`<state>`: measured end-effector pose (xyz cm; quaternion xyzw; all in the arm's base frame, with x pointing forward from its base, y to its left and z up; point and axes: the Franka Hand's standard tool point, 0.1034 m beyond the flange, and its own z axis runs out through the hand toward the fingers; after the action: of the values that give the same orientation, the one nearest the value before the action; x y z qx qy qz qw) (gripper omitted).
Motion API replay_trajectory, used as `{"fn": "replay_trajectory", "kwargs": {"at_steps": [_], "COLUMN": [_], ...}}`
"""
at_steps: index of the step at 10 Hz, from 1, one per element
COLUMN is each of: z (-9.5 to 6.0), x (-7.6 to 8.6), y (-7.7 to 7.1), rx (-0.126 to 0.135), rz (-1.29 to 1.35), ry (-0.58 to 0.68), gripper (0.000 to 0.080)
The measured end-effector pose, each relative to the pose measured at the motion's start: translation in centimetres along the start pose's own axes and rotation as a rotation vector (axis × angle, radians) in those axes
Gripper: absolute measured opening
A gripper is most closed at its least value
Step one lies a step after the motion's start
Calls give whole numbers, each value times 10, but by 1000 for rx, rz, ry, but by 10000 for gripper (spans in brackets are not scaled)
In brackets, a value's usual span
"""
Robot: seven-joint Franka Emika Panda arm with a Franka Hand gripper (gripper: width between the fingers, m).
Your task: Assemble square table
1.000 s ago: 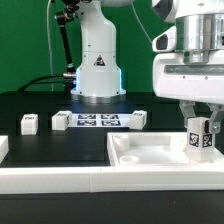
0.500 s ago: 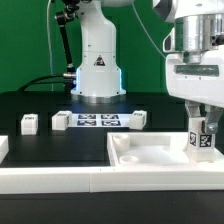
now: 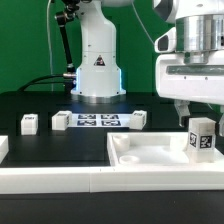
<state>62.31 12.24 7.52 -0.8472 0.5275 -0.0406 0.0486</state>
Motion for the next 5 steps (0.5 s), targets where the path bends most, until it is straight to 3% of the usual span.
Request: {"fn": "replay_trajectory", "kwargs": {"at_steps": [5], "z": [-1], "x": [-3], "y": [-1], "rx": [-17], "rz": [-470], "ry": [-7], "gripper": [649]}}
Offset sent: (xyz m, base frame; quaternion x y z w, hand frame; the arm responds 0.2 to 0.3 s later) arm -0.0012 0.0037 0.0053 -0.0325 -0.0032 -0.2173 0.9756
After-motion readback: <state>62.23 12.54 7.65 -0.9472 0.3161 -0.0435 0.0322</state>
